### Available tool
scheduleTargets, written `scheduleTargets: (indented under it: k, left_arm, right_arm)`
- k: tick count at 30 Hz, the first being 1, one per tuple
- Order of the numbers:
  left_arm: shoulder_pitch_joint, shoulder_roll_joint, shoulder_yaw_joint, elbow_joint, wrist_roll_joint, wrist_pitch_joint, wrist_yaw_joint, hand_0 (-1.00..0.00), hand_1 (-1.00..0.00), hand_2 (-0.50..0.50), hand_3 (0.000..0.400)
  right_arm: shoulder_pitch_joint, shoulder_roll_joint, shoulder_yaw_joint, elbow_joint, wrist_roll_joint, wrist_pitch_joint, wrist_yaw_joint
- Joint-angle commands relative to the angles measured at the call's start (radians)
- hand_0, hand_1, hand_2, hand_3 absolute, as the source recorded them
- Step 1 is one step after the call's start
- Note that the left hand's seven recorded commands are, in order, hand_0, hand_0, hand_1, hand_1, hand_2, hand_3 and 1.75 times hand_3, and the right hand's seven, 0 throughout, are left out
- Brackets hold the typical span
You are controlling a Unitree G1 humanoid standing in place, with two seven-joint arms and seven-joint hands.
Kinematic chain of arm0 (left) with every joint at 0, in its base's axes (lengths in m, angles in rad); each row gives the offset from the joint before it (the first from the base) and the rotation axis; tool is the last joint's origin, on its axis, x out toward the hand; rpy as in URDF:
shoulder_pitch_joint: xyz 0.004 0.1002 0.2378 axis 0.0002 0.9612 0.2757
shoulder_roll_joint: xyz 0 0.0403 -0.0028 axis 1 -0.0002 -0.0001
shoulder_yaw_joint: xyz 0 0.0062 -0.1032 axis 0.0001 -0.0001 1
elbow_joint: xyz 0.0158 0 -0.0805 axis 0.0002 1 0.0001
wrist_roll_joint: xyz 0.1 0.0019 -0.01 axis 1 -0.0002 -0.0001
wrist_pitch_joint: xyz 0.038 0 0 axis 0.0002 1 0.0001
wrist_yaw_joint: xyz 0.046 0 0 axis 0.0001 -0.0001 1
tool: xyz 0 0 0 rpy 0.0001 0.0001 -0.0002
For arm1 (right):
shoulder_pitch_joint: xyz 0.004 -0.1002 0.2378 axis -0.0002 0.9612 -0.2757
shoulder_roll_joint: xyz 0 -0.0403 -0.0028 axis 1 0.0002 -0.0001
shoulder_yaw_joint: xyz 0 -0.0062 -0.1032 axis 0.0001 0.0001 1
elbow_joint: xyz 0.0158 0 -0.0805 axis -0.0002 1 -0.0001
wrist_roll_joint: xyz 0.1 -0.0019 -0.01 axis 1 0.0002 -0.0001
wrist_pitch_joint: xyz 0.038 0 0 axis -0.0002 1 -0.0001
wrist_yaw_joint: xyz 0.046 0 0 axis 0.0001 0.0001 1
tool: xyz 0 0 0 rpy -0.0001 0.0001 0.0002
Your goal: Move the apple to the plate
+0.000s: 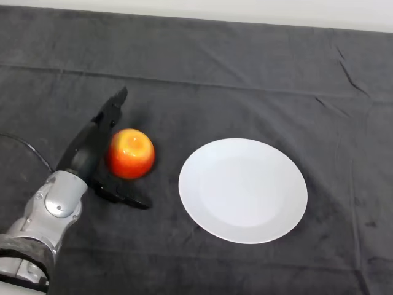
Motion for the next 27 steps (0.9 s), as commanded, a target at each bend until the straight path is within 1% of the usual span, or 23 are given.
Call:
scheduleTargets:
  k: [1, 2, 3, 4, 5, 19, 23, 27]
  left_arm:
    - [-0.045, -0.022, -0.016, 0.041, 0.017, 0.021, 0.001, -0.84, 0.0, -0.42, 0.336]
    - [-0.047, -0.023, -0.016, 0.042, 0.017, 0.024, 0.001, -1.0, -0.07, -0.46, 0.4]
    - [-0.049, -0.023, -0.017, 0.043, 0.017, 0.026, 0.0, -1.0, -0.35, -0.33, 0.4]
    - [-0.05, -0.024, -0.018, 0.043, 0.017, 0.028, 0.0, -1.0, -0.55, -0.22, 0.4]
    - [-0.051, -0.024, -0.019, 0.043, 0.017, 0.029, 0.0, -1.0, -1.0, 0.0, 0.4]
    - [-0.079, -0.033, -0.038, 0.024, 0.025, 0.023, 0.018, -1.0, -1.0, 0.0, 0.4]
    - [-0.09, -0.038, -0.045, 0.003, 0.029, 0.019, 0.024, -1.0, -1.0, 0.0, 0.4]
    - [-0.093, -0.043, -0.055, -0.041, 0.033, 0.017, 0.03, -1.0, -1.0, 0.0, 0.4]
  right_arm:
    - [0.11, 0.154, -0.0088, 0.078, 0.0252, 0.069, 0.0034]
    - [0.11, 0.154, -0.0084, 0.078, 0.0257, 0.069, 0.0035]
    - [0.11, 0.154, -0.0081, 0.078, 0.0262, 0.069, 0.0037]
    - [0.11, 0.154, -0.0077, 0.078, 0.0267, 0.069, 0.0038]
    - [0.11, 0.154, -0.0074, 0.078, 0.0271, 0.069, 0.0039]
    - [0.109, 0.154, -0.003, 0.078, 0.0332, 0.069, 0.0056]
    - [0.109, 0.154, -0.0018, 0.078, 0.0347, 0.069, 0.006]
    - [0.109, 0.154, -0.0007, 0.078, 0.0362, 0.069, 0.0065]
